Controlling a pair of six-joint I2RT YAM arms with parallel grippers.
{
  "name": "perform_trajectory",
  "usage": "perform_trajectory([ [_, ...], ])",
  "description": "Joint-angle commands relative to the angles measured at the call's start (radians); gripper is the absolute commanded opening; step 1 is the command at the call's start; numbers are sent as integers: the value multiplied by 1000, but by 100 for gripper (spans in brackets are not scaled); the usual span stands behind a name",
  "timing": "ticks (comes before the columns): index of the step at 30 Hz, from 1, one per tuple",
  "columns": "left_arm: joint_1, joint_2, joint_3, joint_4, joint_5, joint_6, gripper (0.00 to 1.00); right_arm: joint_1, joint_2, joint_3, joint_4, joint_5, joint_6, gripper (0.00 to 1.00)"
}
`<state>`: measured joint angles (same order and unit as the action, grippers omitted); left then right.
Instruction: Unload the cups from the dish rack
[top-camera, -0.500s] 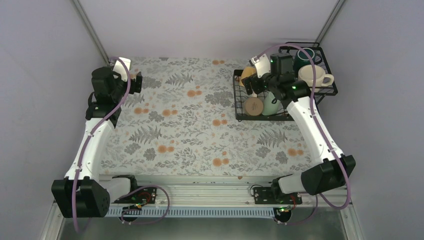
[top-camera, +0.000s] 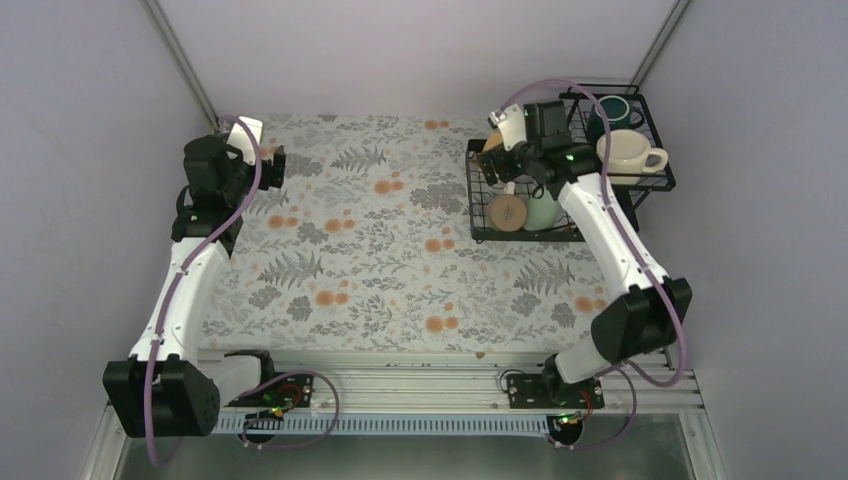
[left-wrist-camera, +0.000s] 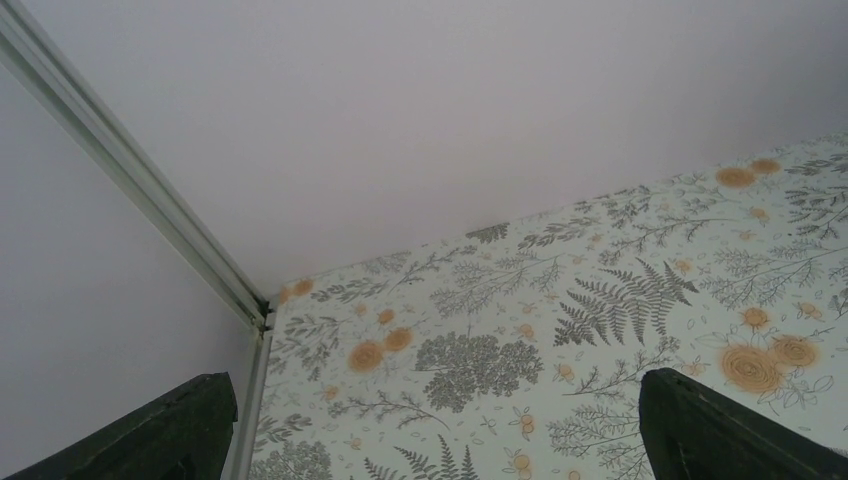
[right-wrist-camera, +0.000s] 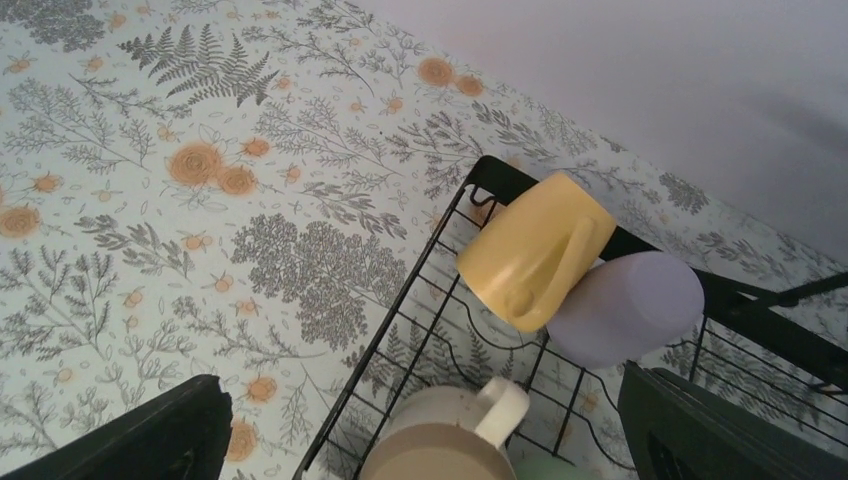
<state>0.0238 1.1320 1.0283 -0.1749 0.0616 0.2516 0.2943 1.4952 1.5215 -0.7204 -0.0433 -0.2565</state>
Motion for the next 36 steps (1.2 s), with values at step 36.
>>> perform_trajectory([
  [36, -2, 34, -54, 38, 18, 27, 100, -146, 613, 444, -193, -4, 165, 75],
])
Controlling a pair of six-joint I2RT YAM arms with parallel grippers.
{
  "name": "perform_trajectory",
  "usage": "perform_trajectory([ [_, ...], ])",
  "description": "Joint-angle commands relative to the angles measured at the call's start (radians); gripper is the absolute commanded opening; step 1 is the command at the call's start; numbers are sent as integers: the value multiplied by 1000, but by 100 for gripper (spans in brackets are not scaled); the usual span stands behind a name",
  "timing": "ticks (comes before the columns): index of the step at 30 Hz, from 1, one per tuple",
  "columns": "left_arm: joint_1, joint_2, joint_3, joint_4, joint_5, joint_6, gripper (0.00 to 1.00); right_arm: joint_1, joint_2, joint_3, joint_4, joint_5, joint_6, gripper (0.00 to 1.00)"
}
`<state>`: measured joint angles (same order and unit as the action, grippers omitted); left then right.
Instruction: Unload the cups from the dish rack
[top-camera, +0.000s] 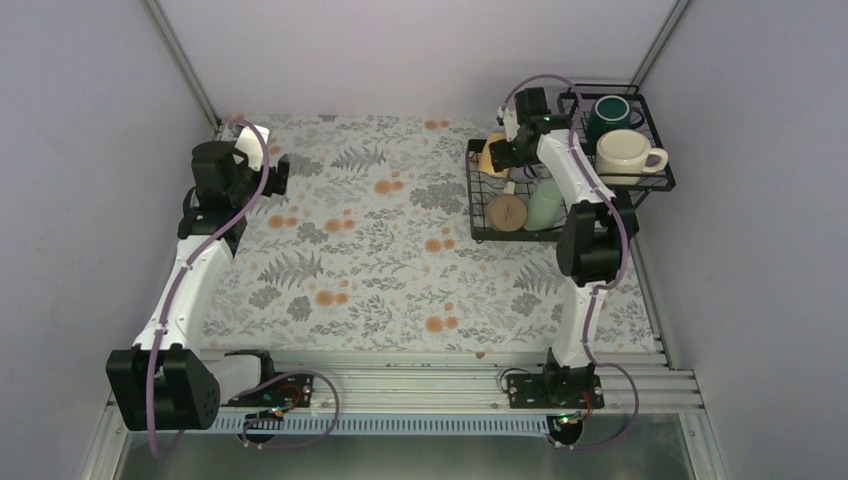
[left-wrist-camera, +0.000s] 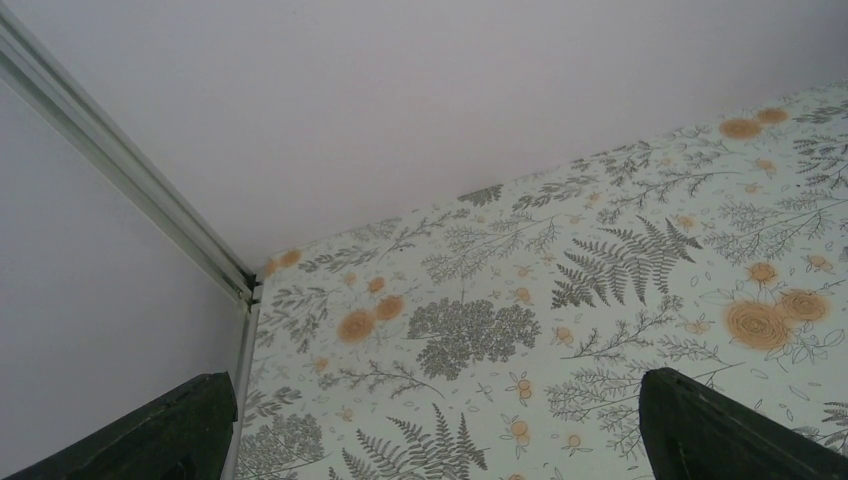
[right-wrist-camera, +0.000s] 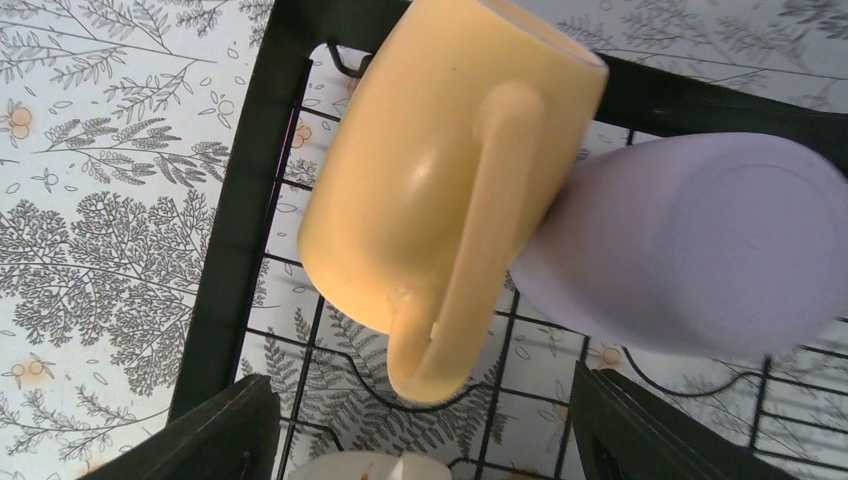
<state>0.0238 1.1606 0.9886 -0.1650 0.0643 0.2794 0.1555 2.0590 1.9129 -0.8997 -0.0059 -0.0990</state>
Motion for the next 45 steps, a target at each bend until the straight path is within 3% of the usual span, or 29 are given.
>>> perform_trajectory([
  [1, -2, 7, -15, 27, 14, 2, 100, -10, 69, 68, -18, -44, 9, 74],
  [5, -2, 8, -17, 26, 15, 4, 100, -15, 118, 115, -22, -58, 14, 74],
  [13, -2, 1, -40, 32, 11, 11, 100, -17, 188, 198, -35, -38, 4, 63],
  [19, -2, -7, -57, 36, 21, 14, 100, -18, 218, 231, -51, -48, 9, 44],
  [22, -3, -10, -61, 35, 36, 14, 100, -19, 224, 232, -56, -48, 10, 41],
  [27, -3, -12, -75, 36, 56, 18, 100, -18, 217, 242, -63, -21, 11, 14],
  [33, -10, -12, -91, 48, 84, 29, 100, -16, 167, 276, -85, -23, -18, 4],
  [41, -220, -7, -128, 134, 110, 138, 100, -8, 1, 348, -90, -181, -64, 3],
  [45, -419, 81, -85, 223, -72, 175, 100, 2, -46, 383, -101, -340, -19, 3],
])
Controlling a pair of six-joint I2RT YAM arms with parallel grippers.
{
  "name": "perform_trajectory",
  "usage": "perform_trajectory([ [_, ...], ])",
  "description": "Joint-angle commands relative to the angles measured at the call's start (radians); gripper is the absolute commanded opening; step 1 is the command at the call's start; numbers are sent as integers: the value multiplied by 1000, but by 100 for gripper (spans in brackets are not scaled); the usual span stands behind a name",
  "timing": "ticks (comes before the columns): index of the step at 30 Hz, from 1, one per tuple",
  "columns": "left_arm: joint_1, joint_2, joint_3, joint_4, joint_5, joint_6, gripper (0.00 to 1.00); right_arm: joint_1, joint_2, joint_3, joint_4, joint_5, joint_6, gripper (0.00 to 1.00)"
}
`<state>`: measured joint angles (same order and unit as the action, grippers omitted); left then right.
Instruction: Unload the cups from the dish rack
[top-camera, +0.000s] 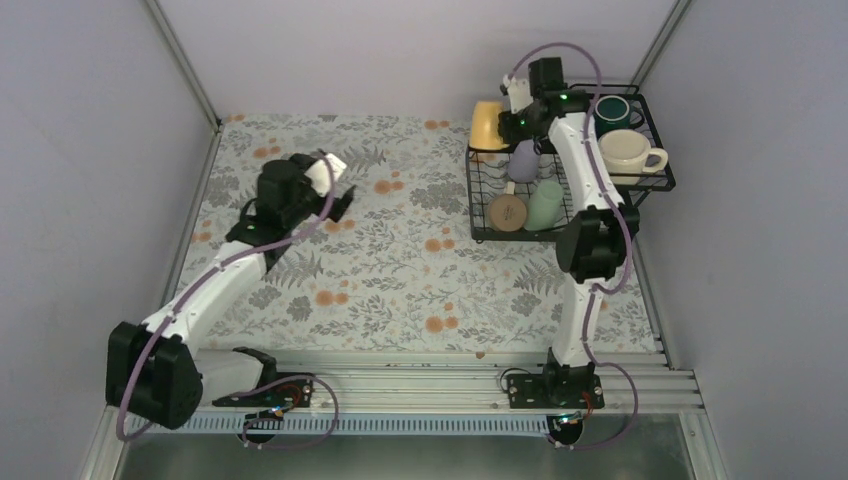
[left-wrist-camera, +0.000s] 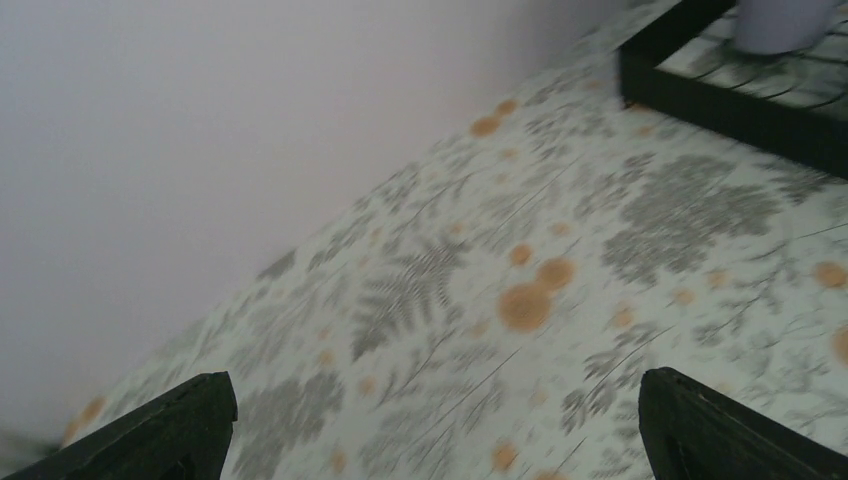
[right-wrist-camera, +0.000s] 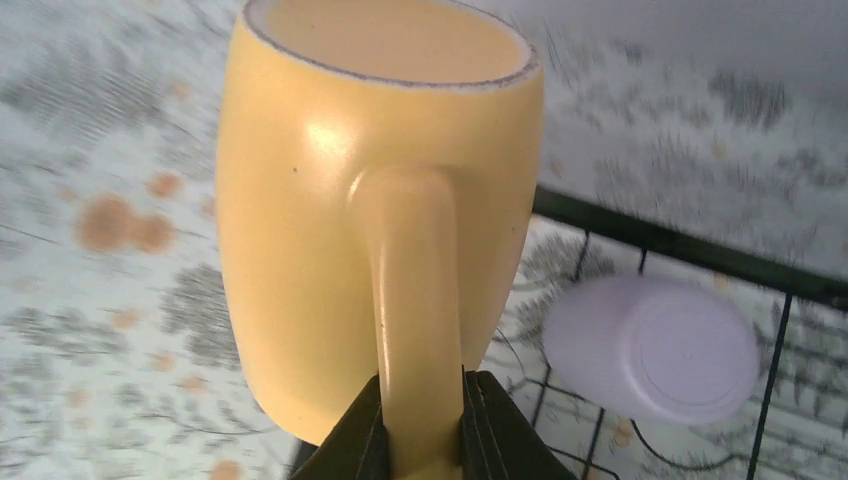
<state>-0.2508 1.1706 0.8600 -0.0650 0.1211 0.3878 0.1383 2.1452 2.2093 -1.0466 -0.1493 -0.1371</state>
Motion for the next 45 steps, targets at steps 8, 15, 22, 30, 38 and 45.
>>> perform_trajectory([
  [8, -404, 235, -79, 702, -589, 272, 100, 75, -169, 60, 44, -451, 51, 3],
  [15, -543, 437, -162, 1513, -788, 670, 100, 78, -203, 32, 52, -580, 54, 3],
  [22, -629, 652, -66, 1895, -842, 905, 100, 78, -154, 35, 27, -678, 43, 3],
  [30, -657, 738, 43, 1894, -828, 929, 100, 77, -123, 53, 23, -701, 43, 3],
  [38, -652, 808, 147, 1897, -808, 973, 100, 78, -109, 37, -11, -752, 18, 3],
  [45, -622, 868, 180, 1897, -773, 976, 100, 78, -150, 1, -36, -818, -9, 3],
])
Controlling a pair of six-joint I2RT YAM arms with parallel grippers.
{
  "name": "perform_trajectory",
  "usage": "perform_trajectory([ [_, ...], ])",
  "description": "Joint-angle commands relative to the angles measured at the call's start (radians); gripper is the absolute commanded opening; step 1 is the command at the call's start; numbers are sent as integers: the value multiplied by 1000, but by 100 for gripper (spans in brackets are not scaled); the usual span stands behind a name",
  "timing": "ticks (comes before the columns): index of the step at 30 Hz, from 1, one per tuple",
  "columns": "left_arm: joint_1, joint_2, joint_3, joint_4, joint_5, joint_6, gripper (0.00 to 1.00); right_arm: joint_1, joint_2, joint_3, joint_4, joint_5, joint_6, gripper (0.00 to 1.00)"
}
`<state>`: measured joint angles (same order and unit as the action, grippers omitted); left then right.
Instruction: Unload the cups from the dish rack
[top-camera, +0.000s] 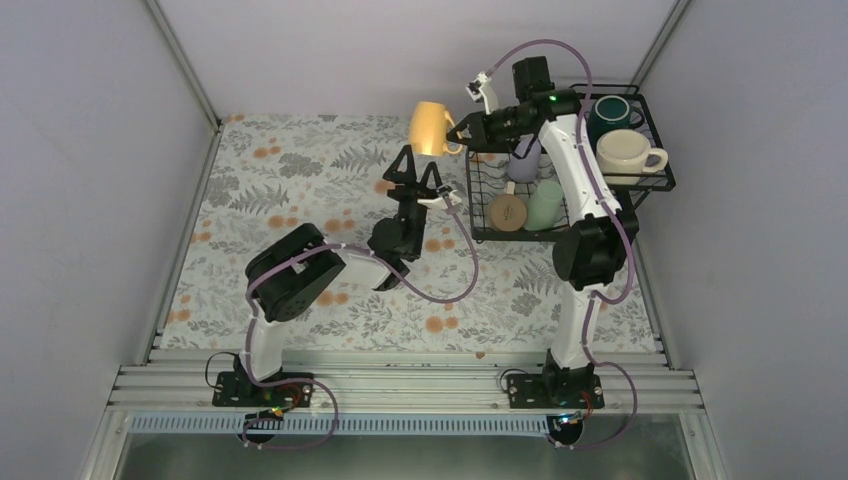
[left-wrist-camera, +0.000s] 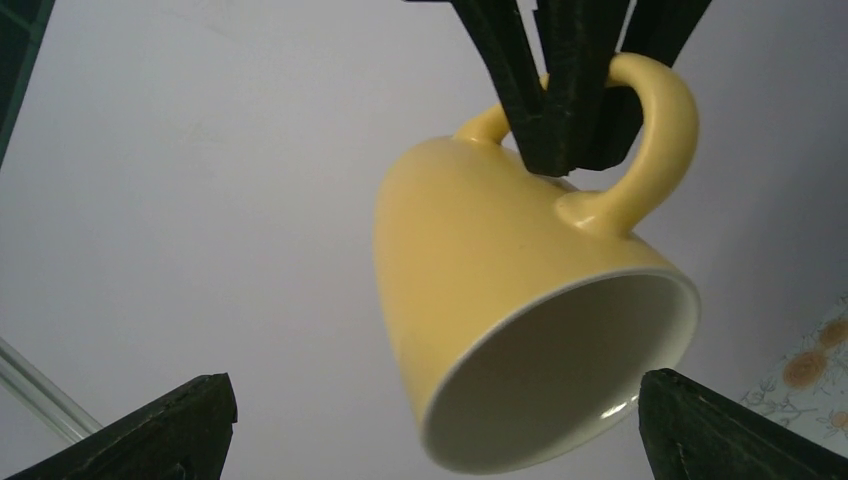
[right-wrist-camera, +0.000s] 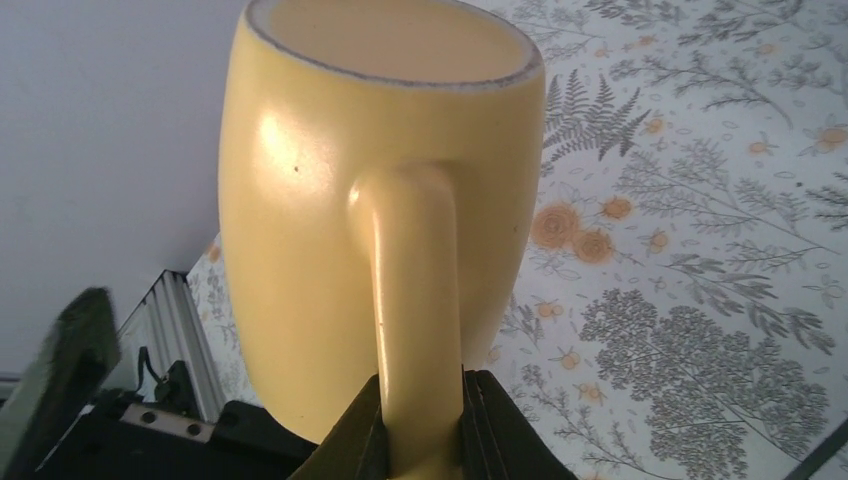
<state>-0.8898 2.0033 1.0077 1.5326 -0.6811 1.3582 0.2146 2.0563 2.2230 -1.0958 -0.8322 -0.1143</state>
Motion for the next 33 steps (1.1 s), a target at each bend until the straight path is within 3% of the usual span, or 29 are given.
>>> perform_trajectory([
  [1, 21, 40, 40, 298, 30, 6, 100, 5, -70, -22, 7, -138, -38, 3],
  [11, 52, 50, 100, 298, 81, 41, 95, 9, -92, -67, -52, -133, -91, 3],
  [12, 55, 53, 108, 299, 83, 42, 91, 8, -90, -71, -56, -137, -94, 3],
  [17, 58, 48, 115, 298, 97, 44, 54, 10, -89, -76, -58, -136, -97, 3],
  [28, 56, 38, 112, 299, 89, 47, 3, 10, -83, -70, -52, -133, -89, 4],
  [33, 58, 35, 119, 299, 83, 53, 2, 12, -85, -78, -49, -123, -88, 10],
])
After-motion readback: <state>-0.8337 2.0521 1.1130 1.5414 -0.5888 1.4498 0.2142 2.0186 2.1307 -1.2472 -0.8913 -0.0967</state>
